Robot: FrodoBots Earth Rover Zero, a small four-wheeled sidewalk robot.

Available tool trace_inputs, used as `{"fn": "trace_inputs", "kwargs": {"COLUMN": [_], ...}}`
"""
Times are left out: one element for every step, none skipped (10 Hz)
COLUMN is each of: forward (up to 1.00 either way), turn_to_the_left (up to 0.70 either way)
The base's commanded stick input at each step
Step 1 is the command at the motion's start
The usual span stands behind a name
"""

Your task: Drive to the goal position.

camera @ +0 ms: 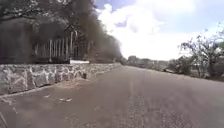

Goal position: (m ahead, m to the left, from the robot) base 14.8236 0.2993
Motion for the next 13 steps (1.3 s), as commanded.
{"fn": "trace_inputs", "kwargs": {"forward": [0.7, 0.7, 0.7, 0.7, 0.7, 0.7, 0.7, 0.7, 0.7, 0.7, 0.7, 0.7, 0.7], "turn_to_the_left": [0.0, 0.0, -0.11, -0.26, -0.35, -0.35, 0.0, 0.0, 0.0, 0.0, 0.0, 0.0, 0.0]}}
